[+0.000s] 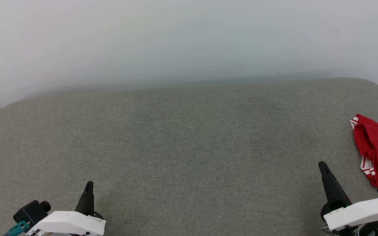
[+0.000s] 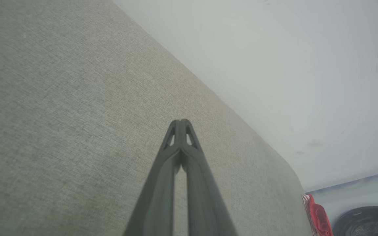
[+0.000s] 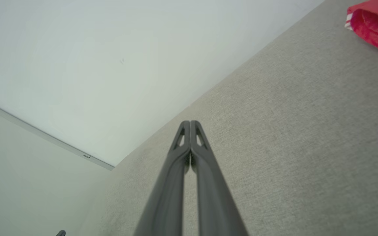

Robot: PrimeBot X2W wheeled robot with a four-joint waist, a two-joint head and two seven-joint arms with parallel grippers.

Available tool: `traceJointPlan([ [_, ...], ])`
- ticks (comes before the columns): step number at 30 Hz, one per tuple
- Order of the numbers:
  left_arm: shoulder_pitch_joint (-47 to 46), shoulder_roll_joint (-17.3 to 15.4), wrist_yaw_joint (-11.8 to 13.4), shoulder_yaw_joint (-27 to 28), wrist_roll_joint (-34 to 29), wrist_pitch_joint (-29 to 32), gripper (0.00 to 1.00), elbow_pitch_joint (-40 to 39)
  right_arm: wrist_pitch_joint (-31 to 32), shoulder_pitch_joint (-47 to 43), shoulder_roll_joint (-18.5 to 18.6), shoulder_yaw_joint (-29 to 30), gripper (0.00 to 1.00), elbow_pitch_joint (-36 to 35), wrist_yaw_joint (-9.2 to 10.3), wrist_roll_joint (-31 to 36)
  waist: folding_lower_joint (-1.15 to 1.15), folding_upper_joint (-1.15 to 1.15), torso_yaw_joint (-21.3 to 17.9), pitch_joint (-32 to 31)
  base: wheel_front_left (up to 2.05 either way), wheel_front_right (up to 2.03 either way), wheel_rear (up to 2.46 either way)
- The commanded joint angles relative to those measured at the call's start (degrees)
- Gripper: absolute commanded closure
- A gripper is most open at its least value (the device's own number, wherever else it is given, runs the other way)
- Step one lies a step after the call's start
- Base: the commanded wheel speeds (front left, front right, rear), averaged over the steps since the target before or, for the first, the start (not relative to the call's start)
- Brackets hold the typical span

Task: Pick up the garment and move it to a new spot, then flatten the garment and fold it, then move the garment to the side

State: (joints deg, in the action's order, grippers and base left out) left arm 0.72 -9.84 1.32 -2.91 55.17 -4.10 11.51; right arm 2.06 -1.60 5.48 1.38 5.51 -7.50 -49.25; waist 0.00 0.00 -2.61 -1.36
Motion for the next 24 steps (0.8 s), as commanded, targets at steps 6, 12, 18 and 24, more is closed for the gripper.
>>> traceJointPlan([
  [6,-2.13,0.68,-1.38,1.56,4.73,1.32,1.0,-0.13,0.33,2.33,-0.14,0.62,1.0,0.48,0.0,-5.81,0.0,0.0,0.21,0.12,0.0,0.0,0.0],
  [12,-2.59,1.27,-2.02,2.3,7.58,2.14,1.0,0.1,0.55,2.76,-0.29,0.91,1.0,1.17,0.0,-9.19,0.0,0.0,0.37,0.22,0.0,0.0,0.0],
  [18,-3.26,2.12,-3.03,3.32,11.89,3.43,1.0,0.42,0.98,3.7,-0.52,1.35,1.0,2.24,0.0,-14.29,0.0,0.0,0.62,0.36,0.0,0.0,0.0],
  [24,-3.84,2.63,-3.77,4.12,14.9,4.28,1.0,0.67,1.29,4.14,-0.69,1.68,1.0,2.98,0.0,-17.85,0.0,0.0,0.8,0.47,0.0,0.0,0.0],
])
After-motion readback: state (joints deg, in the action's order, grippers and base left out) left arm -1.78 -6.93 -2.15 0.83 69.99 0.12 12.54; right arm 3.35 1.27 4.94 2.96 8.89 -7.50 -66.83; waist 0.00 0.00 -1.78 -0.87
